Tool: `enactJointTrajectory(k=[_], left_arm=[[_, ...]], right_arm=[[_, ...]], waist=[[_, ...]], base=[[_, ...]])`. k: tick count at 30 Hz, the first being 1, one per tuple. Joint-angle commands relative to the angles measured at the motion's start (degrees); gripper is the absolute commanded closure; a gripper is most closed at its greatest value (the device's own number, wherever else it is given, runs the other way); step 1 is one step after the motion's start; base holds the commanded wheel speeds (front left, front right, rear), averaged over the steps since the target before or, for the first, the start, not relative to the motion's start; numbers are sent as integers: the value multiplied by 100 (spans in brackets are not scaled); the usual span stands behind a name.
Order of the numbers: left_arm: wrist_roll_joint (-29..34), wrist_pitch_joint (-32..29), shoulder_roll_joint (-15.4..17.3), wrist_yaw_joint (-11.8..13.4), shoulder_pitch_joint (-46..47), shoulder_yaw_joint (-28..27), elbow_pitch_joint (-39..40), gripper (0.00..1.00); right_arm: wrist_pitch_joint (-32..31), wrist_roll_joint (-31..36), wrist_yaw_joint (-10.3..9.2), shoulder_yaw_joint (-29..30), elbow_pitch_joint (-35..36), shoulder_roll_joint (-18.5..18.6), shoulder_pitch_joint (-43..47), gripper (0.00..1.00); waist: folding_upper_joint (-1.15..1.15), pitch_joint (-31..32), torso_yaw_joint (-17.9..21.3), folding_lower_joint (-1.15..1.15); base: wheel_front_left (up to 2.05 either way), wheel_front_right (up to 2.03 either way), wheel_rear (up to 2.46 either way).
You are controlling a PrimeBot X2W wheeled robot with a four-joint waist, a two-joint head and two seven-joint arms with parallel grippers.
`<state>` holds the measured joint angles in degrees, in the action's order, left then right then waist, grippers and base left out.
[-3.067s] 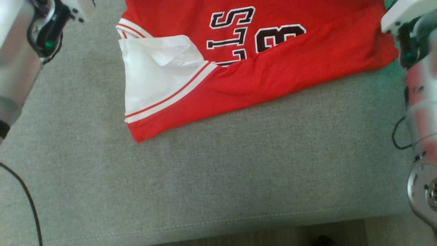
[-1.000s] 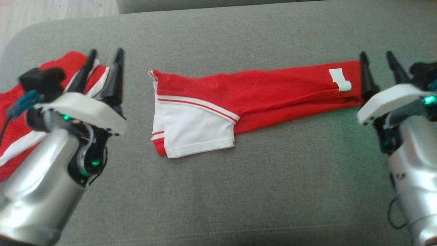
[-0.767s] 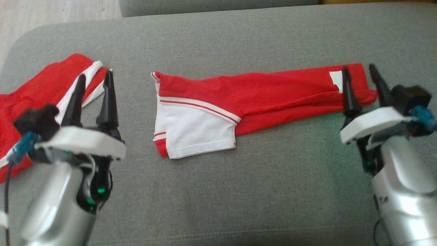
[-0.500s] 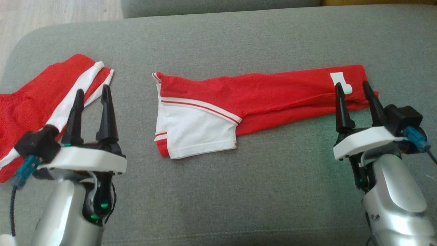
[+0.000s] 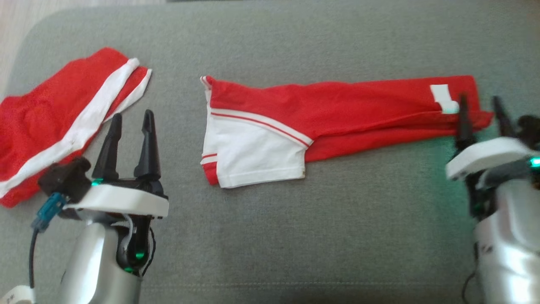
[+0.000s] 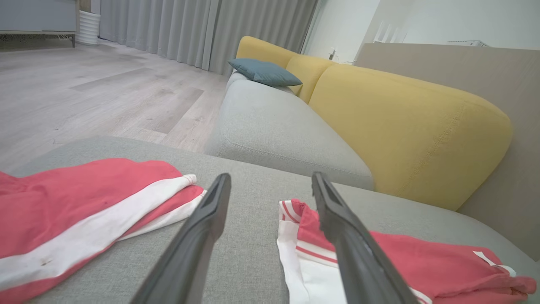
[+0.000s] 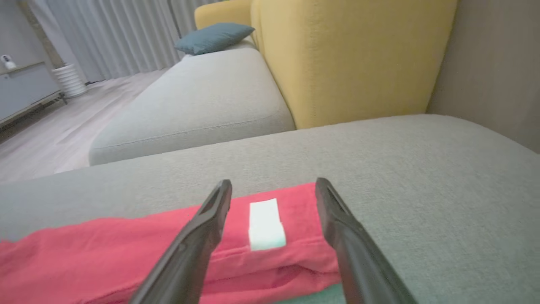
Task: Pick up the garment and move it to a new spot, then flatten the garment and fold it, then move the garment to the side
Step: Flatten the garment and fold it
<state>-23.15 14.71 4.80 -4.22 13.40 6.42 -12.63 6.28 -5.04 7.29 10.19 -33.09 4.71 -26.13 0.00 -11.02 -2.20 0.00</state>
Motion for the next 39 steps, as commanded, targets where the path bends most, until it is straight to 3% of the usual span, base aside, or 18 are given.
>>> enactJointTrajectory(k=[1, 9, 16, 25, 36, 37, 38, 39], left_arm=[[96, 29, 36, -72, 287, -264, 137, 0], [237, 29, -69, -221, 483, -330, 15, 0], [304, 29, -114, -280, 556, -442, -48, 0], [348, 29, -157, -310, 671, -546, -89, 0], [327, 29, -178, -321, 778, -651, 17, 0], [332, 29, -179, -322, 786, -658, 19, 0], [335, 29, -180, -322, 794, -666, 20, 0], [338, 29, -181, -323, 800, -673, 19, 0]], right_arm=[[-114, 47, 20, 222, 56, -26, -435, 0], [-653, 668, 20, 1886, -703, 11, -1127, 0], [-934, 1233, 20, 2479, -1142, -33, -1494, 0], [-1082, 1440, 20, 2608, -1513, -129, -1609, 0], [-1272, 1352, 20, 2326, -1707, -150, -1686, 0], [-1288, 1317, 20, 2289, -1724, -147, -1693, 76], [-1300, 1283, 20, 2254, -1739, -137, -1697, 100], [-1310, 1250, 20, 2224, -1753, -122, -1696, 100]], waist=[[0, -145, -119, 0], [0, -553, -378, 0], [0, -753, -415, 0], [0, -765, -318, 0], [0, -862, -231, 0], [0, -865, -229, 0], [0, -867, -229, 0], [0, -866, -230, 0]], base=[[0, 0, 0], [0, 0, 0], [0, 0, 0], [0, 0, 0], [0, 0, 0], [0, 0, 0], [0, 0, 0], [0, 0, 0]])
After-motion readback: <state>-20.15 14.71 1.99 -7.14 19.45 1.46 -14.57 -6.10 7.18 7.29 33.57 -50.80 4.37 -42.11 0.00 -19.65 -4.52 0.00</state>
